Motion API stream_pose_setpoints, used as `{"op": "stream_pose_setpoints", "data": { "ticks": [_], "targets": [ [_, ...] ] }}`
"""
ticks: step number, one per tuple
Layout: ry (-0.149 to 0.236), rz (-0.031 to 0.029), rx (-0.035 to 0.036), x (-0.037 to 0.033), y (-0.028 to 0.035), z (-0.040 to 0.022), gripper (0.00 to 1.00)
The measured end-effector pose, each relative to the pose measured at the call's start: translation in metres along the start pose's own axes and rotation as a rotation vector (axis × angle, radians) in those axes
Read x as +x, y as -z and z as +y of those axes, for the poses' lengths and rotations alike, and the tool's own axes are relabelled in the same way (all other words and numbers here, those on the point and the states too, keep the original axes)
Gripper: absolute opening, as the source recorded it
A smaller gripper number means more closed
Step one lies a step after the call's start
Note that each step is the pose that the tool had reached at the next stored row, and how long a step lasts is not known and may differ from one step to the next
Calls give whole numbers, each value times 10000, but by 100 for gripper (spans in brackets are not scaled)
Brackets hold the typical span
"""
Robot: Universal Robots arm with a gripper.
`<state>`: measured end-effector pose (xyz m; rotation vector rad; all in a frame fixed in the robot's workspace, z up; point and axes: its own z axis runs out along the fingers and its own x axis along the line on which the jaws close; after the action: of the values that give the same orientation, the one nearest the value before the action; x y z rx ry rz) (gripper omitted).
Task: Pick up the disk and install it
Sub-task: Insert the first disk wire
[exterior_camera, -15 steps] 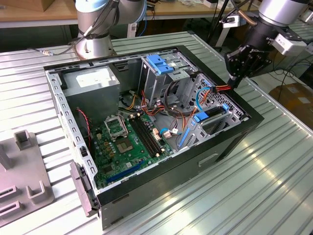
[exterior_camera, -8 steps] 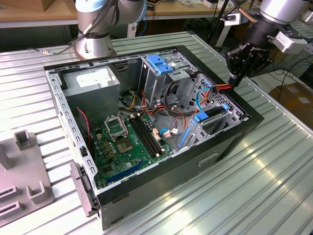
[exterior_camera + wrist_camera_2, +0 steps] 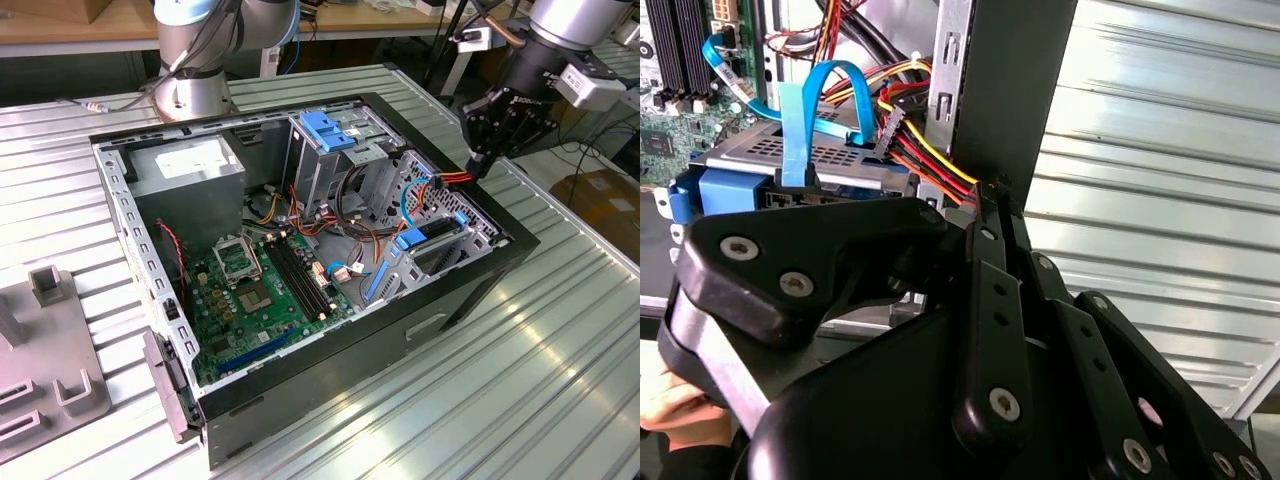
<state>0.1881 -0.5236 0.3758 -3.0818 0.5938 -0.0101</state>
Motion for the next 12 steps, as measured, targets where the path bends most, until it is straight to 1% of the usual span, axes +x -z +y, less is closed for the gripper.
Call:
{"op": "stream_pose_setpoints", "data": {
  "ticks": [9,12],
  "targets": [
    [-22,0,0,-58,0,25,16],
    [-21,0,0,-90,0,39,16]
  ]
}}
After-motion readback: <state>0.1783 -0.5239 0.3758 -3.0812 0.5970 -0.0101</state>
